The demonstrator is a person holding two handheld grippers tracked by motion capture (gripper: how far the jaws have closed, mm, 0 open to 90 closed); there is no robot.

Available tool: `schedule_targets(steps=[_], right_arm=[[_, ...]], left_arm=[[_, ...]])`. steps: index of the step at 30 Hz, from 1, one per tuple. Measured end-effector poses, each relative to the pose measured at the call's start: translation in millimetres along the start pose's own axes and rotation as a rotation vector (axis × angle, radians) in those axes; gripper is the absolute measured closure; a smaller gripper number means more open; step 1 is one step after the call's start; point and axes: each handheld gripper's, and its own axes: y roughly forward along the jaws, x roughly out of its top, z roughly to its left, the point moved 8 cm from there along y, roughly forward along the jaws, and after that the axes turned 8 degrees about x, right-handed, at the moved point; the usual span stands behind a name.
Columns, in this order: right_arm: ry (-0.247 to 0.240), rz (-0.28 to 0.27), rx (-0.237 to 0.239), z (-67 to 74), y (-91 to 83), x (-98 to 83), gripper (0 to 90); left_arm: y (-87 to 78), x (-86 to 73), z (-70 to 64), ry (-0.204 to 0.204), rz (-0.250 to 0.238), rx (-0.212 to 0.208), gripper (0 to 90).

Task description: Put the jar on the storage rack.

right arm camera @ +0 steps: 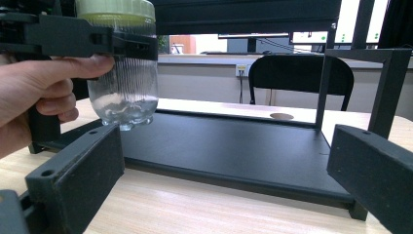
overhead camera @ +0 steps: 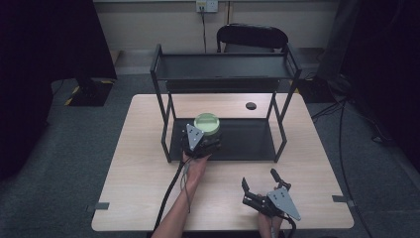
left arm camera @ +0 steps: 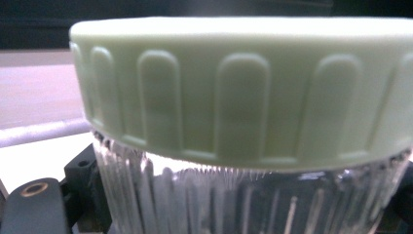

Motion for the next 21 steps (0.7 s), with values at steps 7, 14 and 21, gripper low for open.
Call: schedule_targets(steps=[7,14,21], right_arm=[[0.000,0.002,0.002,0.2,0.2,-0.1,0.0],[0.000,0.001,0.001,0.1,0.1,-0.1,0.0],[0.000,0.000,0.000,0.0,0.0,0.0,0.0]], left_arm=[[4.1,-12.7,3.7,-0.010,0.029,0.002,11.4],[6.1,-16.7,3.1,-0.009,0.037,0.000,11.4],[8.3,-21.4,3.8,-0.005,0.051,0.010,11.3]])
